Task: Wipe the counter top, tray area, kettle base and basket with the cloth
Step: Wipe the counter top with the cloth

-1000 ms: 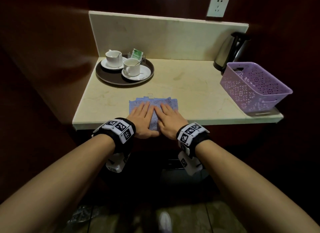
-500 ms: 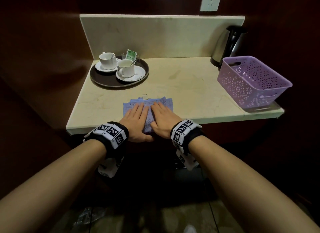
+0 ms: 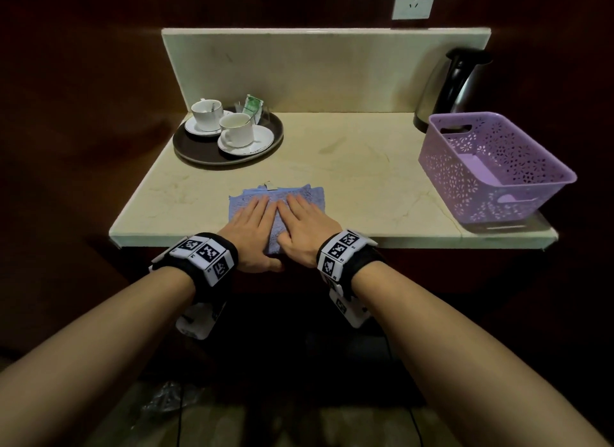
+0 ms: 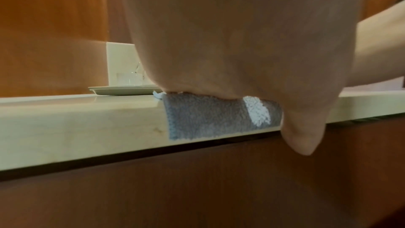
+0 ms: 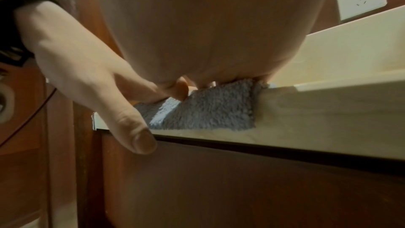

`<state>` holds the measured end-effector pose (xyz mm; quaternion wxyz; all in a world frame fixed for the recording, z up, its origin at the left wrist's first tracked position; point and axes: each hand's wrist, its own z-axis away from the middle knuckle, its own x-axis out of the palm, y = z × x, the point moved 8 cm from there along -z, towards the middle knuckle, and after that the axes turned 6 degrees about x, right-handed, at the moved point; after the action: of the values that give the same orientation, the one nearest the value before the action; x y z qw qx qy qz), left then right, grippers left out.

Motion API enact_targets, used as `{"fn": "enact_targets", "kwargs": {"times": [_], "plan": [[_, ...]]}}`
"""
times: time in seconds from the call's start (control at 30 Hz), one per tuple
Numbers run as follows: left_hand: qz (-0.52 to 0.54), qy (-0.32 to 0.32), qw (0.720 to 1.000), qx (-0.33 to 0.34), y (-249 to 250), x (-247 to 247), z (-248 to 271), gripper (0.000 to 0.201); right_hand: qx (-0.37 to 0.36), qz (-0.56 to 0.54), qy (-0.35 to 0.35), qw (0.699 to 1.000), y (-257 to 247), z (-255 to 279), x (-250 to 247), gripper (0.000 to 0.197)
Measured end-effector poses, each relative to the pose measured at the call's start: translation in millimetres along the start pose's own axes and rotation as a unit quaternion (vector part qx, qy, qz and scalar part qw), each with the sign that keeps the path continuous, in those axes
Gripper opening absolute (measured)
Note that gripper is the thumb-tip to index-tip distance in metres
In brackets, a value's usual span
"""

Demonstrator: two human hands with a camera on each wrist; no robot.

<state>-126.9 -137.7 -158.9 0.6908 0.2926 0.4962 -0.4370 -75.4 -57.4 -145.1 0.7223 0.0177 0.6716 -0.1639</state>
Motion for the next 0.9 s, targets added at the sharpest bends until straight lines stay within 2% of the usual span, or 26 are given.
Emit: {"fn": "enact_targets", "kwargs": {"times": [0.4, 0.9], "plan": [[0.002, 0.025, 0.999, -0.047, 33, -5, -7, 0.124, -0.047, 0.001, 0.015, 0.999, 31, 12, -4, 0.066], [0.001, 0.027, 0.997, -0.066, 66, -8, -19, 0.126, -0.056, 0.009, 0.008, 0.998, 62, 29, -8, 0.067]]}}
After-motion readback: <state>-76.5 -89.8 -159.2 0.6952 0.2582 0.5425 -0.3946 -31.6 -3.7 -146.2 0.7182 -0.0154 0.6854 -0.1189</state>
